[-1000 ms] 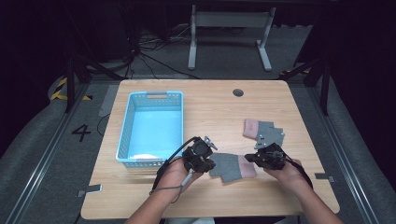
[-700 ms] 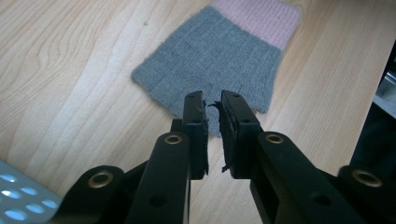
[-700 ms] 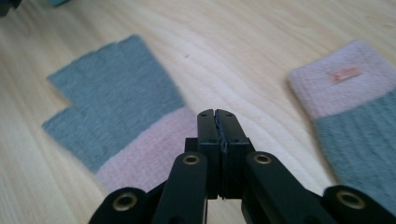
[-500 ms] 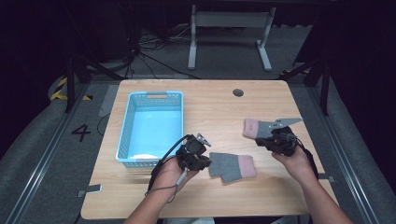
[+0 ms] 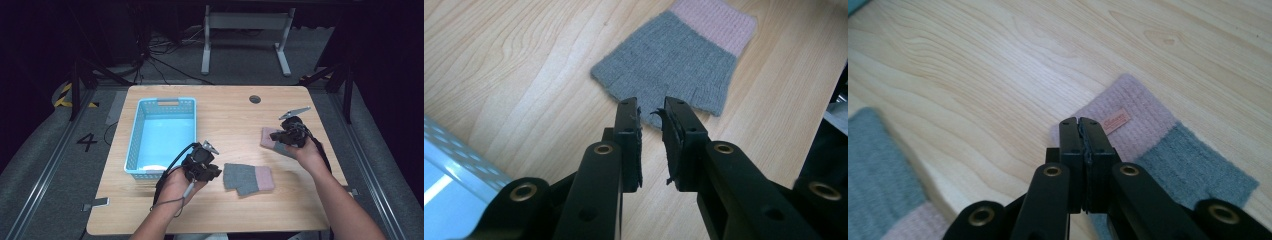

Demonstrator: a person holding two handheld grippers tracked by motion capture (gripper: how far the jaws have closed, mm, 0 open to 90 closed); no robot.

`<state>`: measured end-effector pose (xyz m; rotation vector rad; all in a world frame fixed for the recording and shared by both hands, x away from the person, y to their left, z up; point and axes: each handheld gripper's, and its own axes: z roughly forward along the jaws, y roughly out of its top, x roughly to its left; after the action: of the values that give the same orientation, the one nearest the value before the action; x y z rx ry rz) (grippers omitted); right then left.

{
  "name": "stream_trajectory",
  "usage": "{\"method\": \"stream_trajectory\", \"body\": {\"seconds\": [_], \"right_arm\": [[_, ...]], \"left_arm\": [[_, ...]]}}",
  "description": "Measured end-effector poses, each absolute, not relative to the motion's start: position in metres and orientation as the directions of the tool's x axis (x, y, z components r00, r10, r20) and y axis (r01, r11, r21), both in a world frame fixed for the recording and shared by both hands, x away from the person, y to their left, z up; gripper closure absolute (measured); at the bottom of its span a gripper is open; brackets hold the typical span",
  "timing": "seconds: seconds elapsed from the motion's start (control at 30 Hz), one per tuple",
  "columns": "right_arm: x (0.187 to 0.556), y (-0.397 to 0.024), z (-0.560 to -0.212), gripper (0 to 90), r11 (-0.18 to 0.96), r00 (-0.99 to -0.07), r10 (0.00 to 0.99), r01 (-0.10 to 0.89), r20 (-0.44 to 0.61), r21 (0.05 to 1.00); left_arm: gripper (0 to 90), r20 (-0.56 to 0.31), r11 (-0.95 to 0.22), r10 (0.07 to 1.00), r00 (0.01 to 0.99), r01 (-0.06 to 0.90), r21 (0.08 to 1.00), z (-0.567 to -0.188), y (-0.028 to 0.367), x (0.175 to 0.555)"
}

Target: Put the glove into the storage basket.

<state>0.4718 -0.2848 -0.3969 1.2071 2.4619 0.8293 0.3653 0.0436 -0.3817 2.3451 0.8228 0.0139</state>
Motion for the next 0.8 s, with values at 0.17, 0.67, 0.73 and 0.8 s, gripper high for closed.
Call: {"method": "stream_trajectory", "body": {"seconds": [0.17,0.67,0.73,0.8], "right_arm": [[0.485,-0.283,-0.406,88.9,0.5,-0.608,0.794,0.644,-0.009,0.58],[0.51,-0.272,-0.417,87.6,0.528,-0.623,0.781,0.623,-0.043,0.577],[0.51,-0.271,-0.42,87.7,0.532,-0.628,0.778,0.627,-0.035,0.569],[0.511,-0.269,-0.422,87.7,0.536,-0.631,0.775,0.629,-0.033,0.564]], "left_arm": [[79.3,-0.192,-0.593,0.569,0.799,0.561,0.577,-0.382,0.044,0.368],[79.2,-0.201,-0.594,0.568,0.798,0.566,0.571,-0.385,0.044,0.37],[79.2,-0.202,-0.596,0.567,0.799,0.567,0.569,-0.385,0.045,0.371],[79.2,-0.203,-0.596,0.566,0.799,0.567,0.569,-0.385,0.045,0.371]]}}
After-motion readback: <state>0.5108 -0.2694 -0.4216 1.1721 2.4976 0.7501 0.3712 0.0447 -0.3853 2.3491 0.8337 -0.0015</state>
